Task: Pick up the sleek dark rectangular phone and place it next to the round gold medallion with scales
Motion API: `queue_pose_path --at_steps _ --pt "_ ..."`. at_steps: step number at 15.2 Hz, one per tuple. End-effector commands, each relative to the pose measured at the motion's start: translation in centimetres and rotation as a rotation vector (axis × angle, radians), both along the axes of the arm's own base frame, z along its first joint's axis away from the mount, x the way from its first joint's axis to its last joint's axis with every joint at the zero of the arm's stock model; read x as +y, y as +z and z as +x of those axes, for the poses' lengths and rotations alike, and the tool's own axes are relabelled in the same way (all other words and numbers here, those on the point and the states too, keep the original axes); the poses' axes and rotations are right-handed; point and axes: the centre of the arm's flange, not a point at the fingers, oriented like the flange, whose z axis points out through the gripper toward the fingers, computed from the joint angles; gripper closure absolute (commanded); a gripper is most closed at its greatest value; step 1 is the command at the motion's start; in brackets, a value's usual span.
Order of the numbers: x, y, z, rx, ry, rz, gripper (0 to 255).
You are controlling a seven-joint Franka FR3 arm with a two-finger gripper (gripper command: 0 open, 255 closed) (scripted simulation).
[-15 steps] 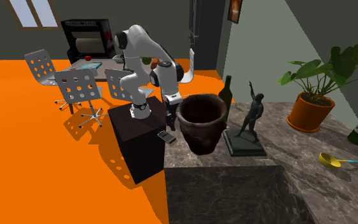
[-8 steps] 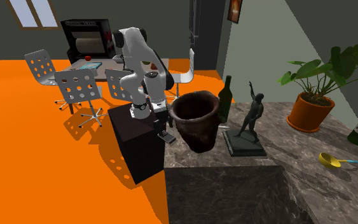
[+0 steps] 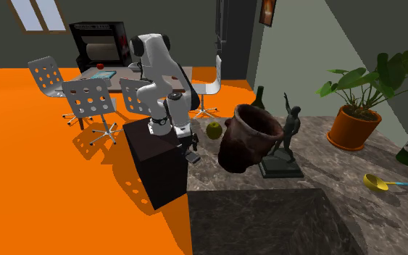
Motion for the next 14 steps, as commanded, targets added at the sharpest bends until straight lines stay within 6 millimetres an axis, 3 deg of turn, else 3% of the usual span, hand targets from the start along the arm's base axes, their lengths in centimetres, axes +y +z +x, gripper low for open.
queue_pose_path --at_steps 1,6,7,14 --pt "0.02 -0.26 -0.05 0.0 0.0 0.0 0" --pt "0.02 -0.25 -0.05 0.0 0.0 0.0 0" --pt "0.02 -0.25 -0.05 0.0 0.0 0.0 255" --pt "0.03 -0.22 -0.05 0.0 0.0 0.0 255"
